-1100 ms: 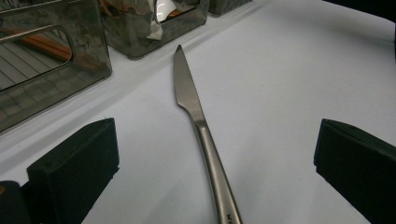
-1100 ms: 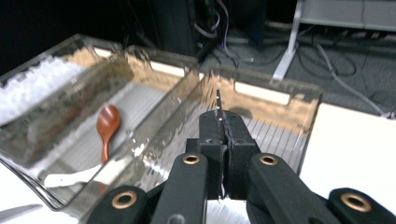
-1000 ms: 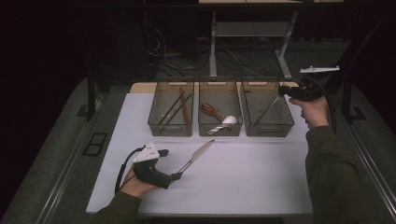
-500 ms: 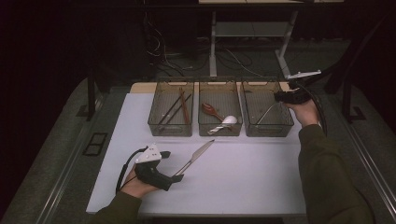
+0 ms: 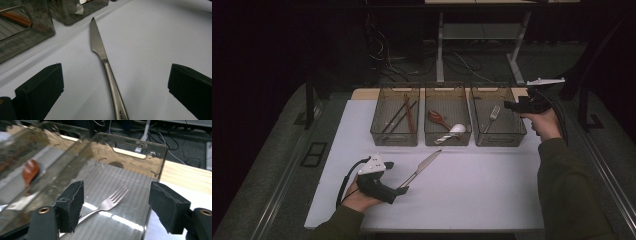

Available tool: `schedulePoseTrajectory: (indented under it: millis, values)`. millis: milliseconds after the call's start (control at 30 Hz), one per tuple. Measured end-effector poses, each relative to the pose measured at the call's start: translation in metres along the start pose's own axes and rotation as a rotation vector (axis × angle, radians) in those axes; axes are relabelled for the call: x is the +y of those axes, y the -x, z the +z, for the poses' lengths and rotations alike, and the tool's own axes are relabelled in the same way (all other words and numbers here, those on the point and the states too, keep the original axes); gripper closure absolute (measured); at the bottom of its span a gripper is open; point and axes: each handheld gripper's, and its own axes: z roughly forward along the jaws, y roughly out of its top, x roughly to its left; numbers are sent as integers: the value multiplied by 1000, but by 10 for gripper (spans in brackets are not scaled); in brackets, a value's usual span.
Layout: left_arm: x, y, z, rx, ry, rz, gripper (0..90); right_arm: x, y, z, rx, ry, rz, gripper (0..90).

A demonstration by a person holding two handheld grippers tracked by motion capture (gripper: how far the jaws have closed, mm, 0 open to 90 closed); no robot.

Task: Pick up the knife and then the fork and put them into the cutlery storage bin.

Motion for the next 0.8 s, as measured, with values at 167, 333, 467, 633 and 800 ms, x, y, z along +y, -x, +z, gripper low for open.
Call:
schedulePoseTrajectory:
  millis: [167, 333, 467, 633, 800]
  values:
    - [1, 0, 1, 26, -24, -3, 0, -5, -15, -18, 39, 55, -17, 229]
    - [3, 0, 0, 54, -42, -4, 27, -13, -34, -35, 43, 89, -49, 176]
    - [6, 1, 1, 72, -71, 6, 93, -26, -50, -49, 62, 115, -61, 153]
    - [10, 1, 3, 80, -88, 8, 156, -47, -70, -64, 87, 149, -85, 152]
    - [14, 0, 5, 83, -98, -8, 228, -72, -83, -72, 126, 157, -91, 152]
